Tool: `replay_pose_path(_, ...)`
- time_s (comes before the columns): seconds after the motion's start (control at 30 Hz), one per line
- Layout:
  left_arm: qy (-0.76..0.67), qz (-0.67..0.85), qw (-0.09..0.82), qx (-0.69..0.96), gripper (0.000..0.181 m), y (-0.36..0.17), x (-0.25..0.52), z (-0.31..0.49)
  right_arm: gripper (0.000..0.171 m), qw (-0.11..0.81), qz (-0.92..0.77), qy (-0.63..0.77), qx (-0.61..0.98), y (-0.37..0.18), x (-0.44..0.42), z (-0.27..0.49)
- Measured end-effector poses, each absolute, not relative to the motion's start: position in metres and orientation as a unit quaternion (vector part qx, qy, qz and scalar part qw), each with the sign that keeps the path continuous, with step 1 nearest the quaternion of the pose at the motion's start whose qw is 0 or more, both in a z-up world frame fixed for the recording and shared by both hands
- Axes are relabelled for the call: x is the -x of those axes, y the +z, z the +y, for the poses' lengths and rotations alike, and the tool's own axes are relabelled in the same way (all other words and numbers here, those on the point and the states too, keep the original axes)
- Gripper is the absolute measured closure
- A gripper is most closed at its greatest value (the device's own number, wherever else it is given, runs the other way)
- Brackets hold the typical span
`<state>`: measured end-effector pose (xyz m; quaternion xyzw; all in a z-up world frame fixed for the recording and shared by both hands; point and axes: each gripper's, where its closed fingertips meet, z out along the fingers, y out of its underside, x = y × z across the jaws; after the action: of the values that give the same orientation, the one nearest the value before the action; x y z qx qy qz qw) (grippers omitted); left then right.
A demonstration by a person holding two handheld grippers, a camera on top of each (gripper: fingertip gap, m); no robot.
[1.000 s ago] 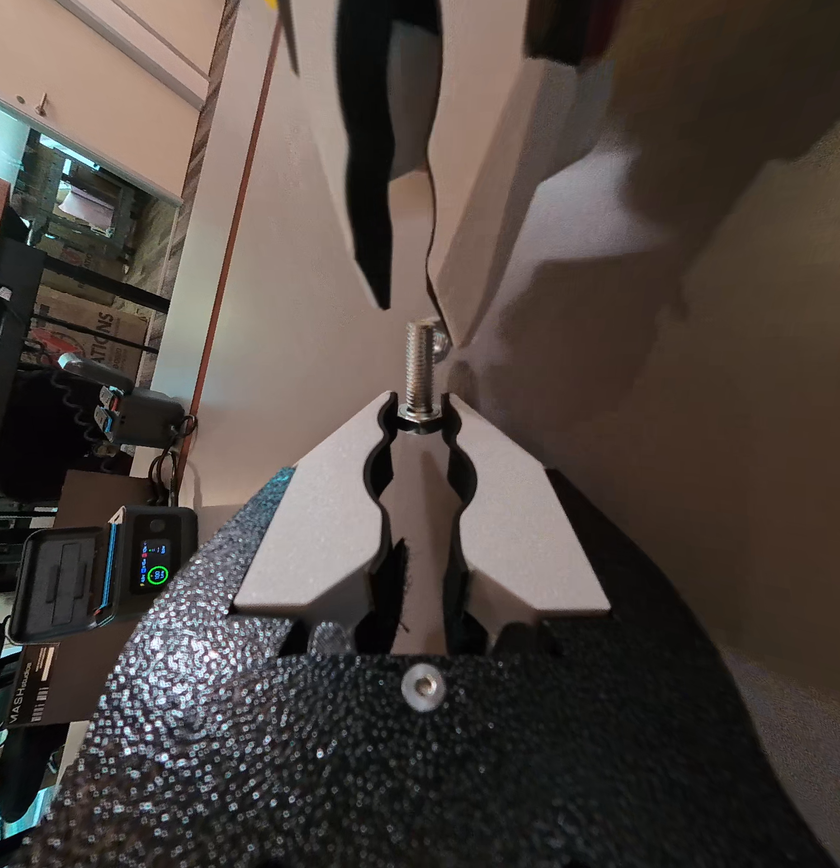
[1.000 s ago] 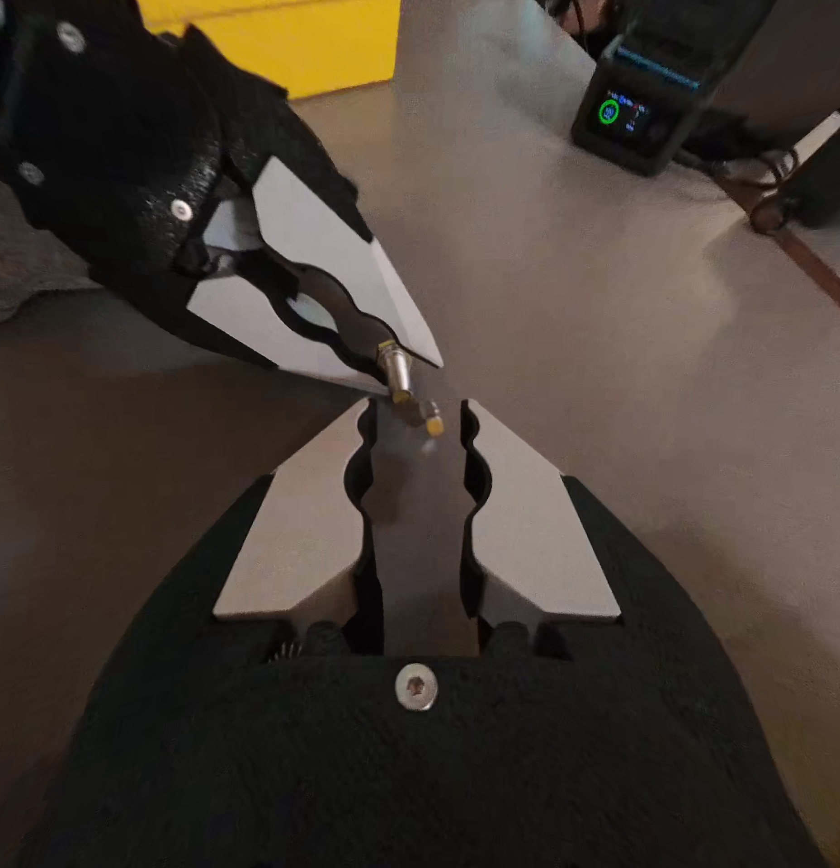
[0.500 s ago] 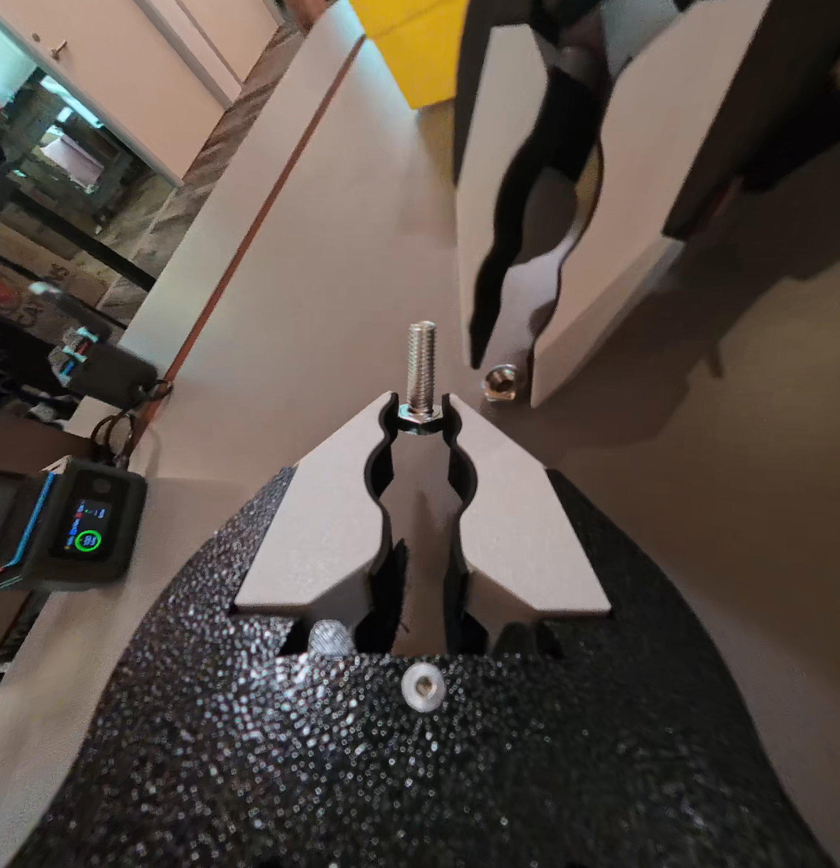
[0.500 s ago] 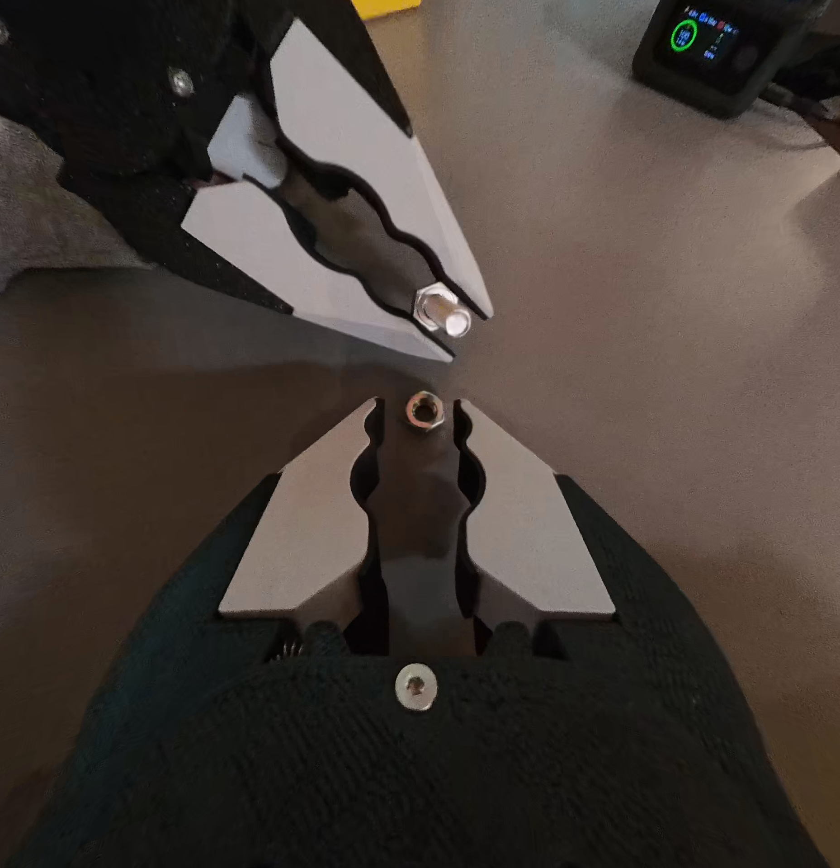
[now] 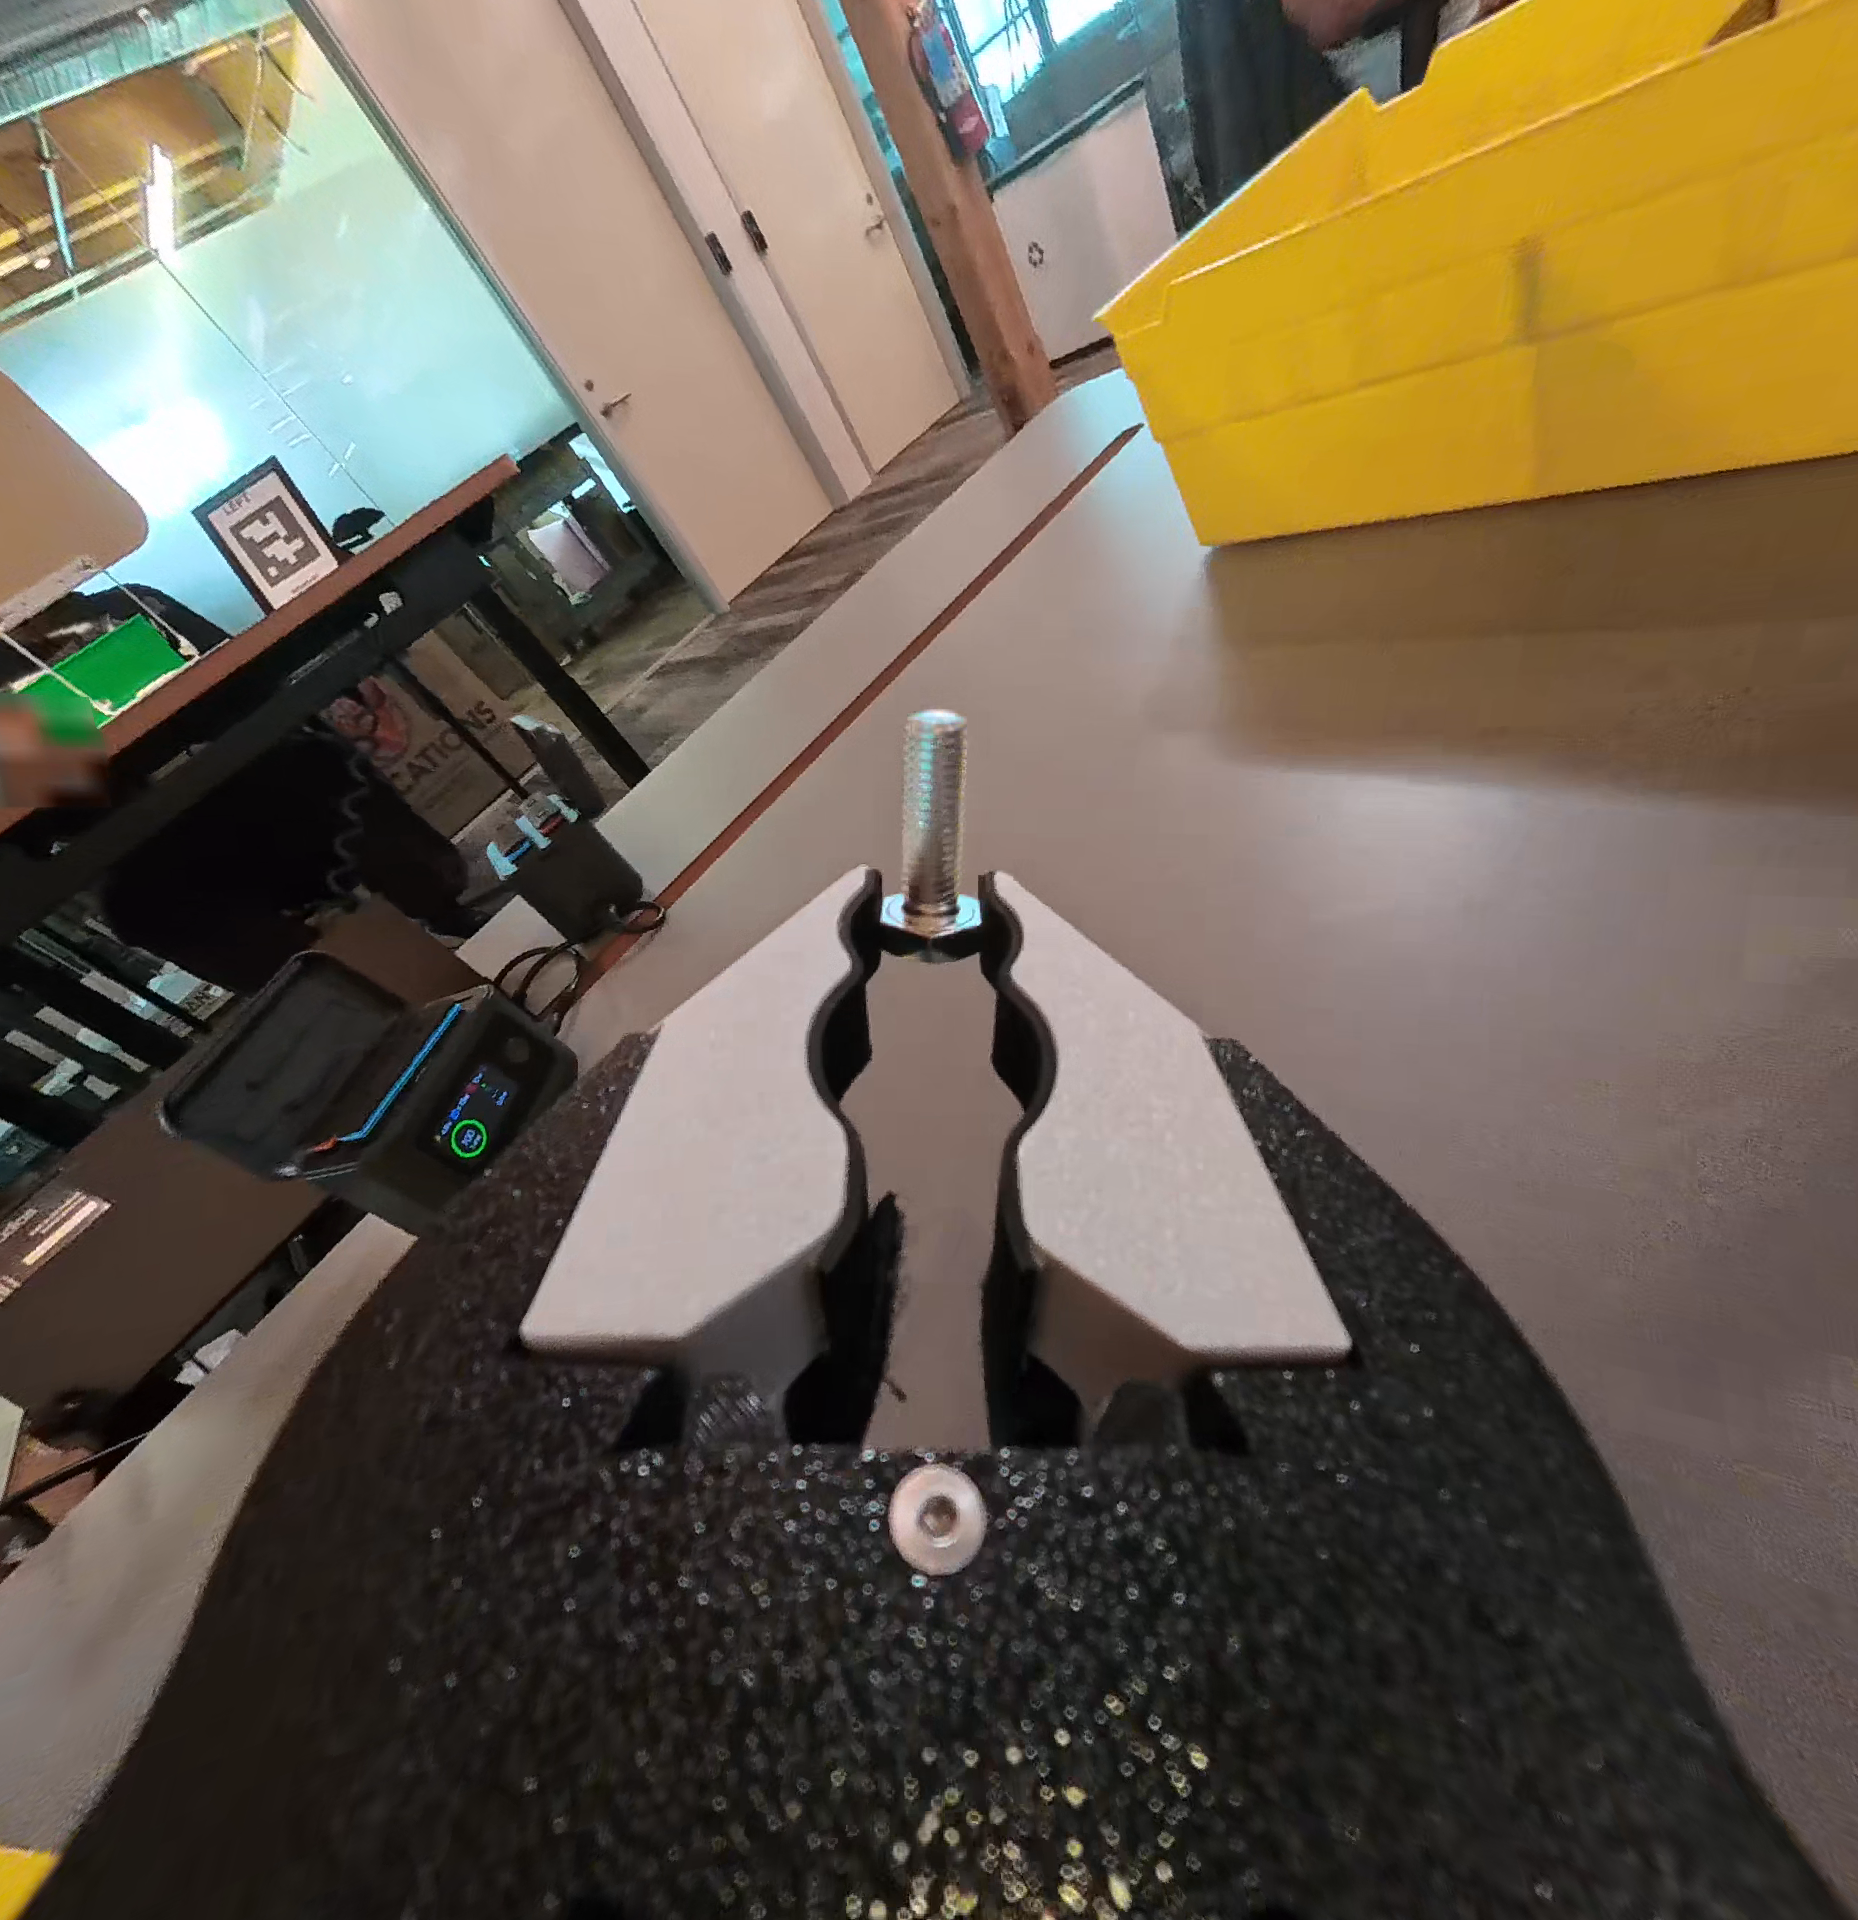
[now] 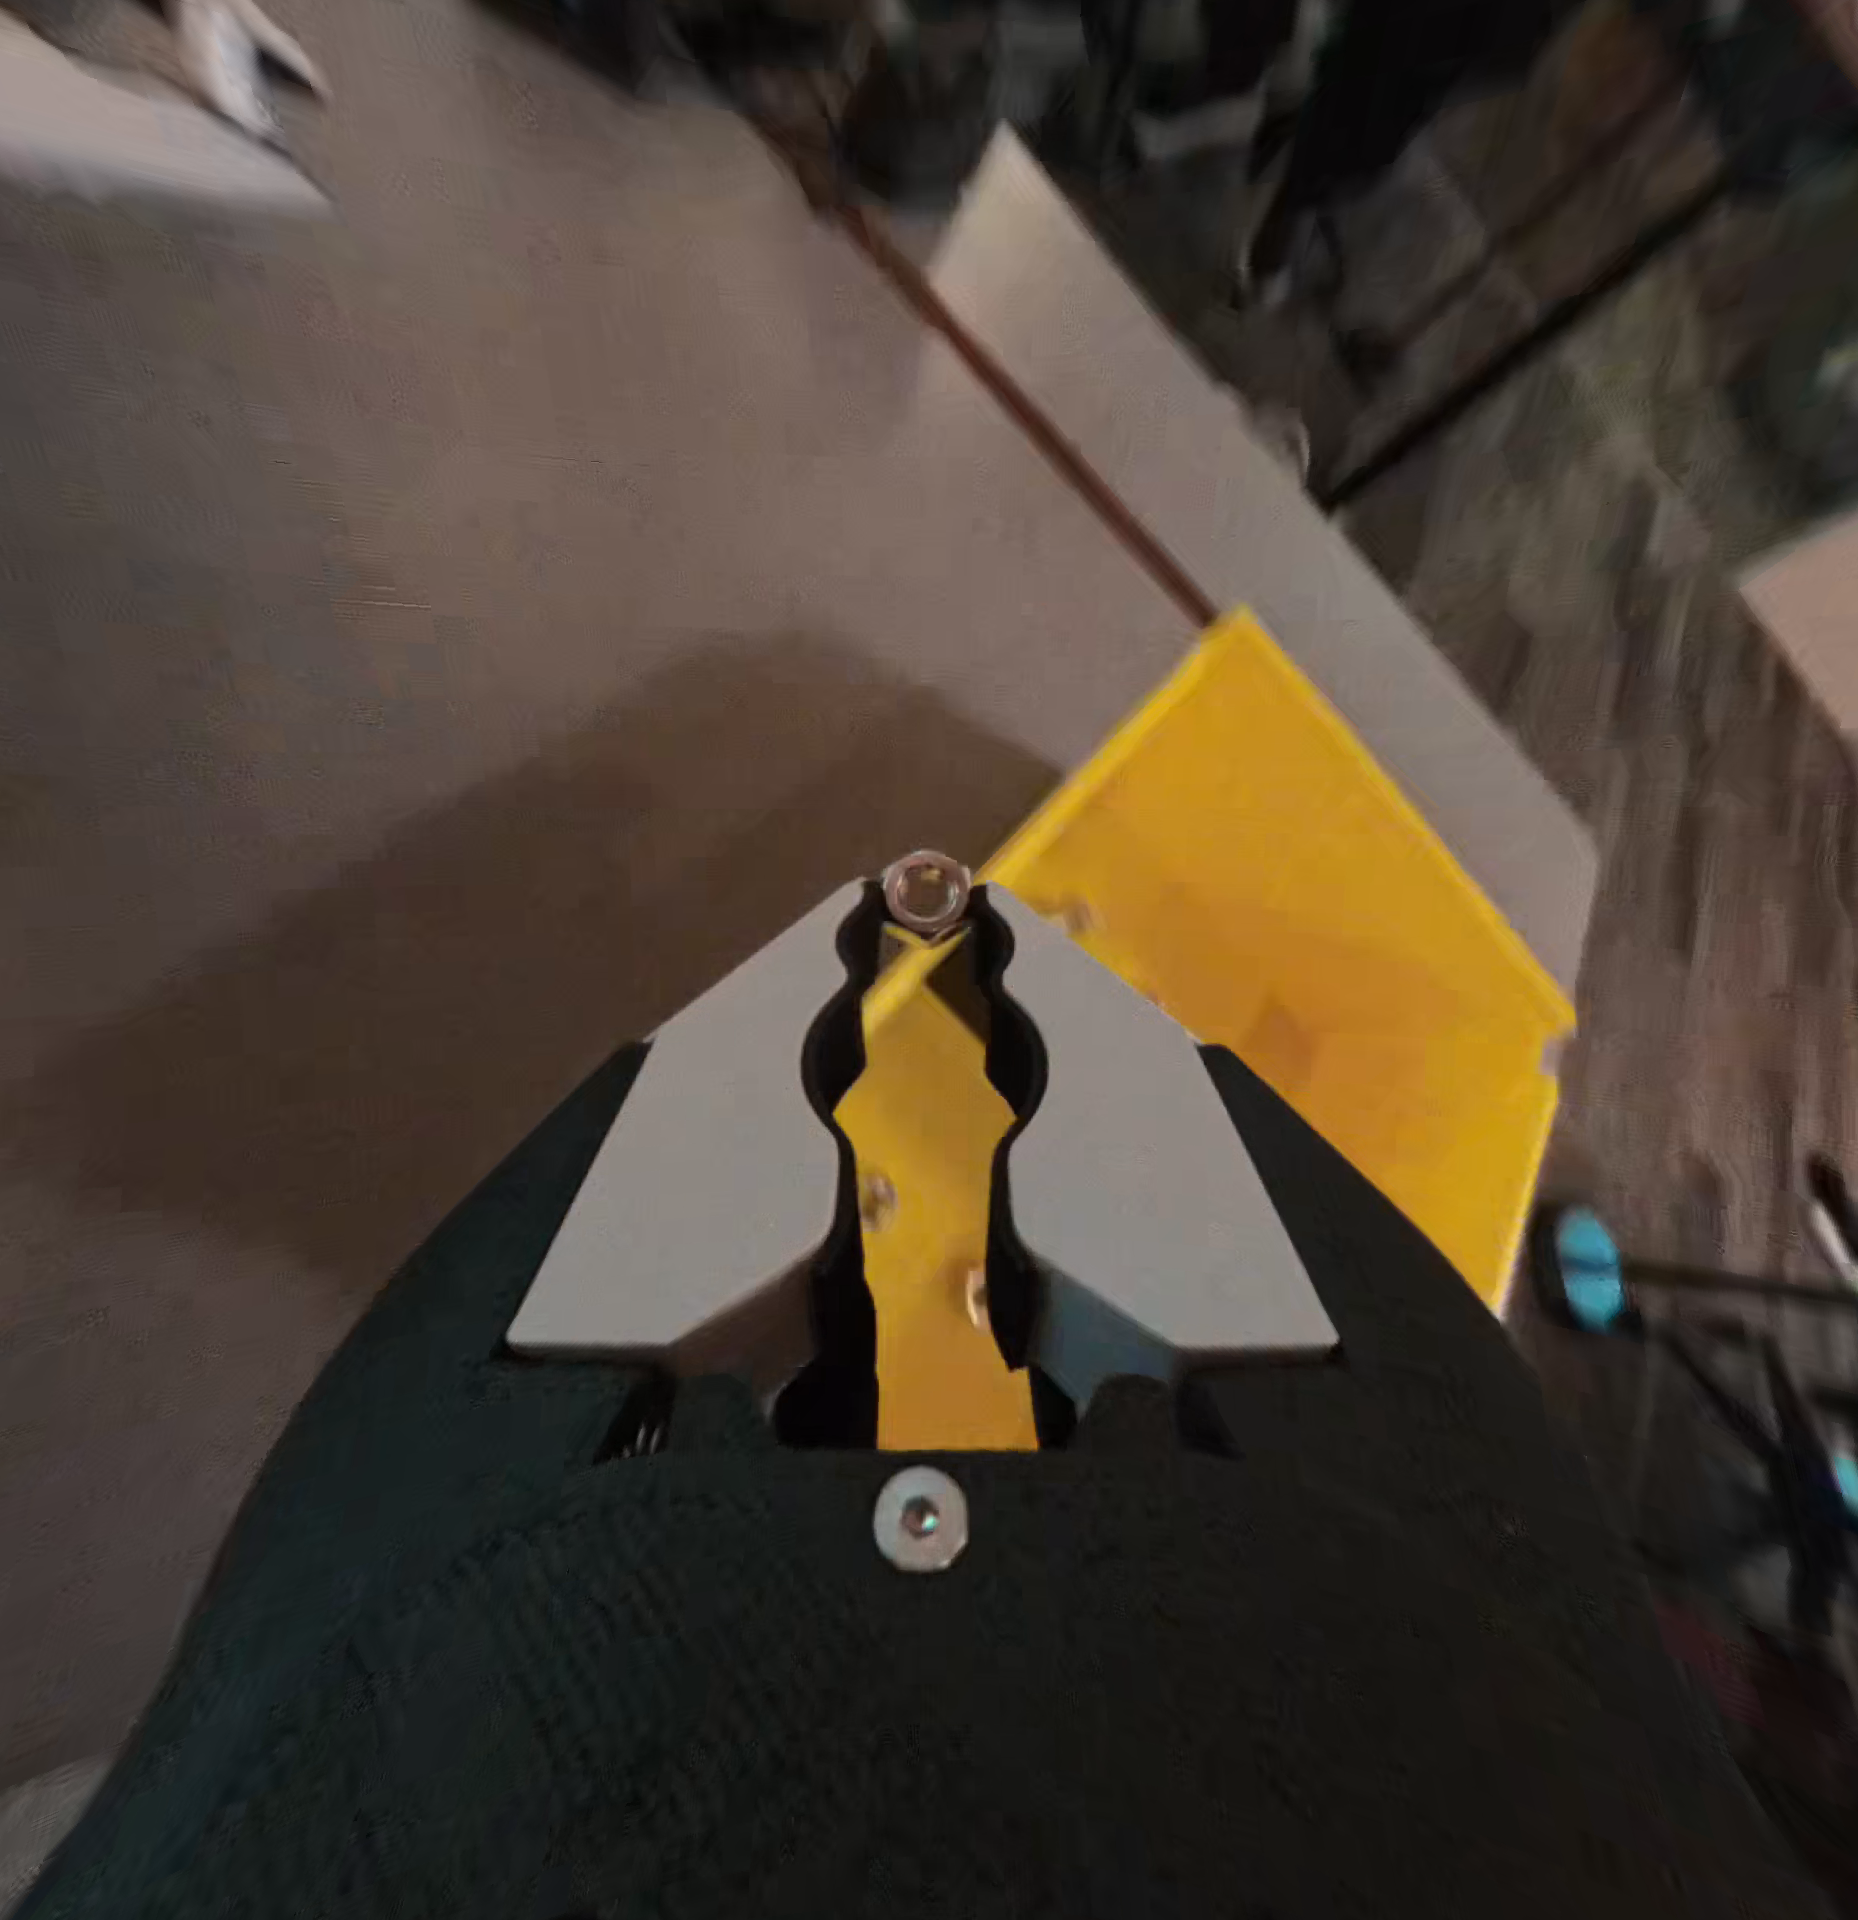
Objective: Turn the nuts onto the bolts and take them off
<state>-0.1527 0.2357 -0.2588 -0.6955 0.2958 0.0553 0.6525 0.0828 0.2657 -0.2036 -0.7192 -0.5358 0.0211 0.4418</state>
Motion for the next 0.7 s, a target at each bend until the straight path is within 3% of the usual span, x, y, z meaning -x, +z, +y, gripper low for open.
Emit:
replay_pose_path(0.03, 0.052, 0.295, 0.654, 0.695, 0.165, -0.258, 0.152, 0.236, 0.155, 0.396, -0.519, -0.016, 0.758, -0.222, -0.112, 0.277)
replay_pose_path(0.17, 0.044, 0.301, 0.654, 0.693, 0.165, -0.259, 0.145, 0.235, 0.155, 0.251, -0.481, -0.089, 0.835, -0.288, -0.180, 0.298)
replay_pose_path(0.27, 0.045, 0.303, 0.654, 0.692, 0.165, -0.259, 0.145, 0.233, 0.155, 0.239, -0.453, -0.045, 0.858, -0.307, -0.180, 0.301)
replay_pose_path(0.37, 0.036, 0.293, 0.658, 0.692, 0.165, -0.258, 0.147, 0.232, 0.141, 0.274, -0.427, -0.032, 0.861, -0.293, -0.173, 0.301)
replay_pose_path(0.5, 0.021, 0.278, 0.675, 0.683, 0.165, -0.250, 0.147, 0.231, 0.139, 0.444, -0.449, -0.019, 0.775, -0.228, -0.105, 0.295)
replay_pose_path(0.63, 0.007, 0.263, 0.698, 0.666, 0.165, -0.240, 0.146, 0.228, 0.132, 0.686, -0.477, 0.101, 0.540, -0.152, 0.015, 0.251)
replay_pose_path(0.7, 0.010, 0.246, 0.711, 0.659, 0.165, -0.234, 0.151, 0.226, 0.130, 0.784, -0.440, 0.087, 0.429, -0.123, 0.043, 0.231)
